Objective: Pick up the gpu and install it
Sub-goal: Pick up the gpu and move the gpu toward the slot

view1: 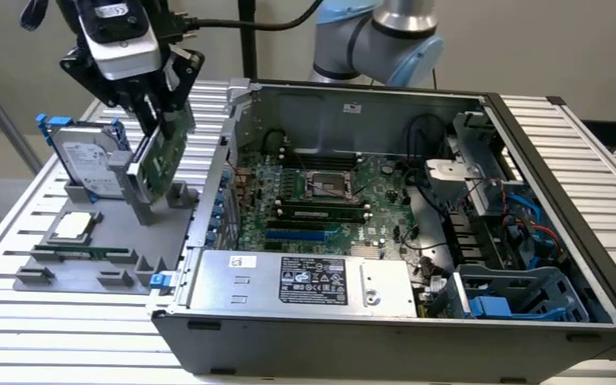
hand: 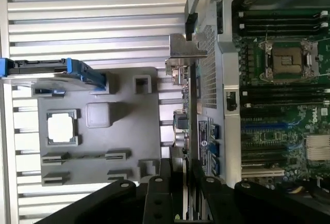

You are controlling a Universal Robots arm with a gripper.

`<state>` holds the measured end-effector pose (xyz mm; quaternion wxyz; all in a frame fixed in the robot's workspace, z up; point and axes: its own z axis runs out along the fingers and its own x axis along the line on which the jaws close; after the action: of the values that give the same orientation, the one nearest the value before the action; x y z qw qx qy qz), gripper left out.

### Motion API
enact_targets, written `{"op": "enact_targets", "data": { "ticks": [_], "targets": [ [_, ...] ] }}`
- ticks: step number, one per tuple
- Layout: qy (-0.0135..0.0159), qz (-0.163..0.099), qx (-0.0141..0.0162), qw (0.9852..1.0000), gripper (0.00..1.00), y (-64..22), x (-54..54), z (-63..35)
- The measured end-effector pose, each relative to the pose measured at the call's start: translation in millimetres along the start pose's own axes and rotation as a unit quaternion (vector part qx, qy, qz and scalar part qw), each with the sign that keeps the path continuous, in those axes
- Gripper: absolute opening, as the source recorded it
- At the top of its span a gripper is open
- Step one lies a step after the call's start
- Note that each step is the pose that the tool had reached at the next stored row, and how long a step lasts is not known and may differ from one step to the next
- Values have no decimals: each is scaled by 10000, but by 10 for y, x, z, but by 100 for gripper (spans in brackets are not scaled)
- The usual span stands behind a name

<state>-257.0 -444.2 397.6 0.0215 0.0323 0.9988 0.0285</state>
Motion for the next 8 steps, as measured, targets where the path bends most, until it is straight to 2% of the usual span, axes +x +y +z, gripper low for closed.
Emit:
{"op": "enact_targets", "data": {
  "ticks": [8],
  "targets": [
    [23, 2, 1, 10000, 0, -28, -382, -350]
  ]
}}
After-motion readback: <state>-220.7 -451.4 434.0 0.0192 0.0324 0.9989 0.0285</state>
